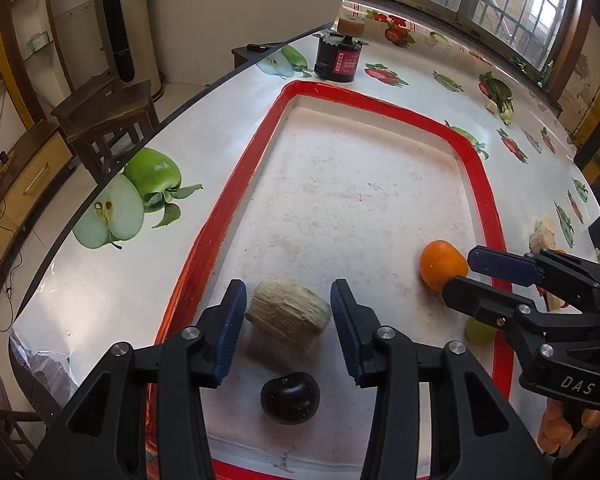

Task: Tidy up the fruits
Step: 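Open both tools to release the cork cylinder and orange into the tray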

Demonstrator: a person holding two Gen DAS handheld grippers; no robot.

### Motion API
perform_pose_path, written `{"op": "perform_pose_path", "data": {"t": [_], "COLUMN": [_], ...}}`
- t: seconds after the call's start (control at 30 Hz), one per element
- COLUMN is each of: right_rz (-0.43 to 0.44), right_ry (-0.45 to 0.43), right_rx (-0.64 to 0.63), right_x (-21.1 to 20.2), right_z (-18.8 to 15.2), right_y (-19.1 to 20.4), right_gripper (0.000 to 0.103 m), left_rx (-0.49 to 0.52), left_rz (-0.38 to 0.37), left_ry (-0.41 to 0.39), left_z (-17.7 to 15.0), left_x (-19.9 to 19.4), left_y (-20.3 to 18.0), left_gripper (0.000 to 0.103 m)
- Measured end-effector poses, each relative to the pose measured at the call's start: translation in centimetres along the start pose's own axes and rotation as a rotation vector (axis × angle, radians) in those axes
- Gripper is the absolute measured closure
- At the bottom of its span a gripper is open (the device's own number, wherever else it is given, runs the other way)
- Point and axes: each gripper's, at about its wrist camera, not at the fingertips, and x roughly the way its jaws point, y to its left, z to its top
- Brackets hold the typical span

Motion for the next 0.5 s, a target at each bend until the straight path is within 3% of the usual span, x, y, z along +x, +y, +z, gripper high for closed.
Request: {"op": "perform_pose_path", "data": {"t": [0.07,0.5], "right_rz": [0.004,-0.010], "right_ry": [-0.017,-0.094], "right_rx": [0.002,0.043], "right_x": [-0.7,-6.3], "right_z": [-0.1,-2.1], "right_y": [0.0,-1.5], "right_gripper": [0.049,0.049], "left_rx": [-0.001,0.024], "left_rz": [-0.002,-0.001], "left_ry": [-0.022,-0.058], "left_z": [0.0,-0.3], "left_x": [-0.7,-2.9], "left_y": [-0.1,-1.8], "left_gripper": [0.045,0.045]}}
